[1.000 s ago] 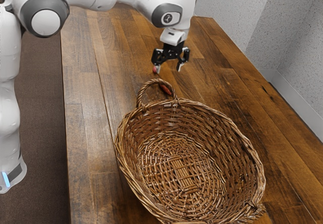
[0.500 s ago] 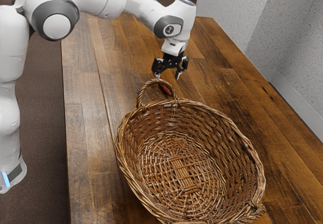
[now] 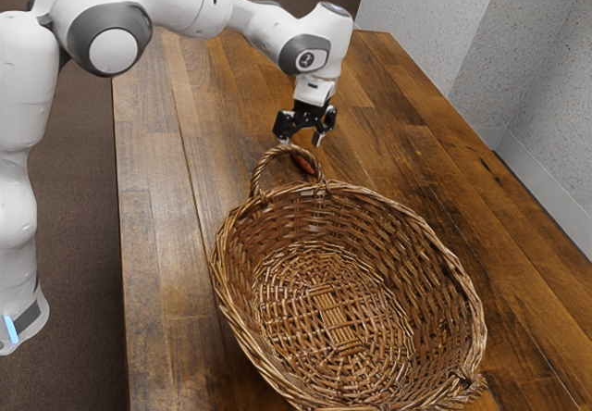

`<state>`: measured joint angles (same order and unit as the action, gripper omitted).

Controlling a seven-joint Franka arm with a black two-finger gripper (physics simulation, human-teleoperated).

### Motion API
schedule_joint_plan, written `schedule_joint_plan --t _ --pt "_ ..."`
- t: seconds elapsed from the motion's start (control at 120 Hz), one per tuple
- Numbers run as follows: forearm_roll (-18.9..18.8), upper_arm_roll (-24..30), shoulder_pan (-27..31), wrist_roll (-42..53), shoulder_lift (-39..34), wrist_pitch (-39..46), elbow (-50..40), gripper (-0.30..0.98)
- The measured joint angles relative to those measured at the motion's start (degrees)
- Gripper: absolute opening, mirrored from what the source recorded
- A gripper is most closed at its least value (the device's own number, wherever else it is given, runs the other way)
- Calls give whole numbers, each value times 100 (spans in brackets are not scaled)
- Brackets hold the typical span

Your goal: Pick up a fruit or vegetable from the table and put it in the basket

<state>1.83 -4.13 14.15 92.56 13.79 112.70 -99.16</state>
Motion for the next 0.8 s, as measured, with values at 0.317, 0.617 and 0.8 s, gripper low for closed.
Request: schedule_joint_plan --t 0.317,0.617,0.8 --pt "5 8 -34 -138 224 48 55 68" --pt "-11 9 -35 -254 329 59 70 61" --pt "-36 10 -50 -324 330 61 107 32"
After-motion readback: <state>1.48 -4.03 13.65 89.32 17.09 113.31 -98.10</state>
